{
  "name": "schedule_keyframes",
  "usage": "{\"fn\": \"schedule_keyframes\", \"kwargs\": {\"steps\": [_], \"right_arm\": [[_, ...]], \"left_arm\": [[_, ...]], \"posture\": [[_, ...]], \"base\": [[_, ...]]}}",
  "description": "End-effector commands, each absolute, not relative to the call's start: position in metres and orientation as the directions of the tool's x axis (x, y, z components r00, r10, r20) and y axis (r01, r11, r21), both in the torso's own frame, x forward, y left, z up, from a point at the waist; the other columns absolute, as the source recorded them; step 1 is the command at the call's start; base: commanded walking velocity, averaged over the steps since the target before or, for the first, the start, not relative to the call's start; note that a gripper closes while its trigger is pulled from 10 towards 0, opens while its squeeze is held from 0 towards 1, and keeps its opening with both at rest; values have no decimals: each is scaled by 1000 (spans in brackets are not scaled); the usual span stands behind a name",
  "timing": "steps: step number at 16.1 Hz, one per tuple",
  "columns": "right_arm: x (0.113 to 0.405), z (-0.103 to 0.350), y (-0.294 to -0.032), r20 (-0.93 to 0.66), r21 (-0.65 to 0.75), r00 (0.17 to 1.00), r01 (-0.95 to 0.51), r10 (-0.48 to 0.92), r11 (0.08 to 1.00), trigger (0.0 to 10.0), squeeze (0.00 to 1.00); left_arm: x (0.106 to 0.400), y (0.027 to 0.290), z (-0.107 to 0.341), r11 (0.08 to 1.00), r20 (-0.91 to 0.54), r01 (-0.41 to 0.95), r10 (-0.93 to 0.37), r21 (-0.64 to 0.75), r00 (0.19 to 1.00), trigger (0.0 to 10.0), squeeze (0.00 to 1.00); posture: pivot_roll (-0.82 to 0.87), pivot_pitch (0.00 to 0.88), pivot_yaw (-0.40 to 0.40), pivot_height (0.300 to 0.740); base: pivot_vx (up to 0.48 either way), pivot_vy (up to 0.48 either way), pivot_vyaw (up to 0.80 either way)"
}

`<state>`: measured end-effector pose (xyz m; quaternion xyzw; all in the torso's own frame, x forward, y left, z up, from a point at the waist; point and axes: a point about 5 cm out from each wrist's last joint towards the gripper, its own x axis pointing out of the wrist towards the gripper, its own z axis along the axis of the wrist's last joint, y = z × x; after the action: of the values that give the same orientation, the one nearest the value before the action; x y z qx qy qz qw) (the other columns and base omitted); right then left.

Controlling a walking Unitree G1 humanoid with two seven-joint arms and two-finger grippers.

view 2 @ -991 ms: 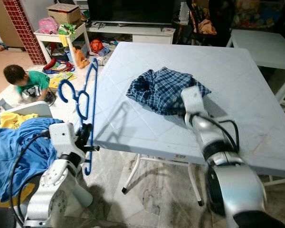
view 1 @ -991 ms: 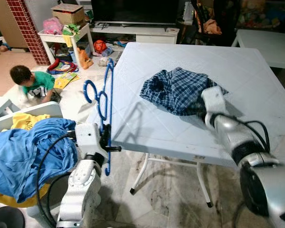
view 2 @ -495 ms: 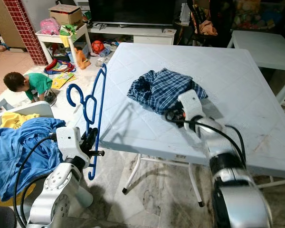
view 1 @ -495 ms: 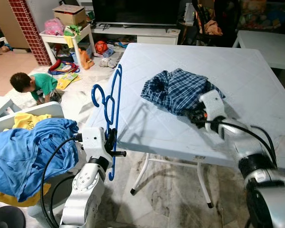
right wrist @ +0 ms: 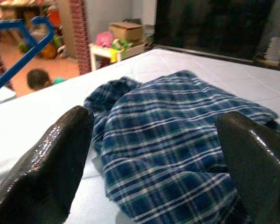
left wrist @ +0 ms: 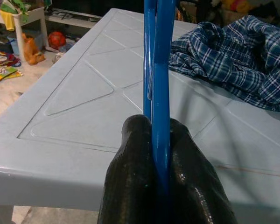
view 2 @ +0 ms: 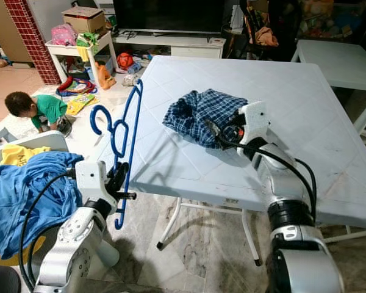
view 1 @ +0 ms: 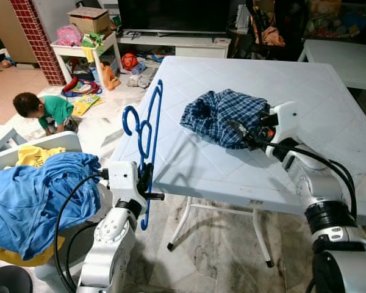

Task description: Hang hanger

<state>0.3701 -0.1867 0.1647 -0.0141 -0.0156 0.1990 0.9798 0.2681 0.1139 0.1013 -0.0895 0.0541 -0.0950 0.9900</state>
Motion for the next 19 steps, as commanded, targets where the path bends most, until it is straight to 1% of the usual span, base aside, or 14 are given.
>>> {"fn": "schedule_keyframes", "kwargs": {"steps": [1, 3, 6, 7, 8, 9, 11, 12, 13, 17, 19], "right_arm": [[370, 171, -184, 57, -22, 921, -385, 386, 923, 10000, 1000], [370, 170, -175, 54, -40, 913, -404, 405, 914, 10000, 1000], [370, 169, -170, 58, -47, 915, -398, 400, 916, 10000, 988], [369, 169, -169, 55, -48, 915, -398, 401, 916, 10000, 765], [369, 168, -169, 60, -37, 914, -400, 401, 916, 10000, 227], [368, 169, -169, 68, -19, 914, -399, 399, 917, 10000, 0], [368, 169, -168, 70, -15, 915, -396, 396, 918, 10000, 0], [367, 168, -165, 64, 34, 905, -423, 421, 905, 10000, 0], [367, 169, -166, 65, 20, 909, -414, 412, 910, 10000, 0], [369, 168, -167, 54, 36, 920, -390, 388, 920, 10000, 0], [368, 168, -164, 54, -18, 920, -388, 388, 922, 10000, 0]], "left_arm": [[270, 112, 104, 967, -86, 188, -205, -174, 975, 10000, 0], [270, 111, 104, 967, -89, 189, -206, -172, 975, 10000, 0], [269, 112, 104, 967, -89, 190, -207, -170, 974, 10000, 0], [269, 112, 104, 967, -90, 190, -207, -170, 974, 10000, 0], [269, 112, 104, 967, -91, 190, -207, -169, 974, 10000, 0], [269, 112, 104, 967, -92, 190, -208, -169, 974, 10000, 0], [269, 112, 104, 967, -93, 192, -209, -168, 973, 10000, 0], [270, 111, 104, 966, -93, 195, -213, -167, 973, 10000, 0], [270, 111, 104, 966, -93, 196, -213, -167, 973, 10000, 0], [270, 111, 104, 966, -93, 196, -213, -166, 973, 10000, 0], [270, 111, 104, 967, -93, 193, -210, -168, 973, 10000, 0]], "posture": [[-37, 0, 27, 740], [-37, 0, 26, 740], [-31, 0, 24, 740], [-30, 0, 25, 740], [-30, 0, 25, 740], [-30, 0, 25, 740], [-31, 0, 27, 740], [-31, 0, 28, 740], [-31, 0, 28, 740], [-30, 0, 26, 740], [-31, 0, 23, 740]], "base": [[0, 0, 0], [0, 0, 0], [0, 0, 0], [0, 0, 0], [0, 0, 0], [0, 0, 0], [-120, 0, 0], [-240, 0, 0], [-247, 0, 0], [-260, 0, 0], [-268, 0, 0]]}}
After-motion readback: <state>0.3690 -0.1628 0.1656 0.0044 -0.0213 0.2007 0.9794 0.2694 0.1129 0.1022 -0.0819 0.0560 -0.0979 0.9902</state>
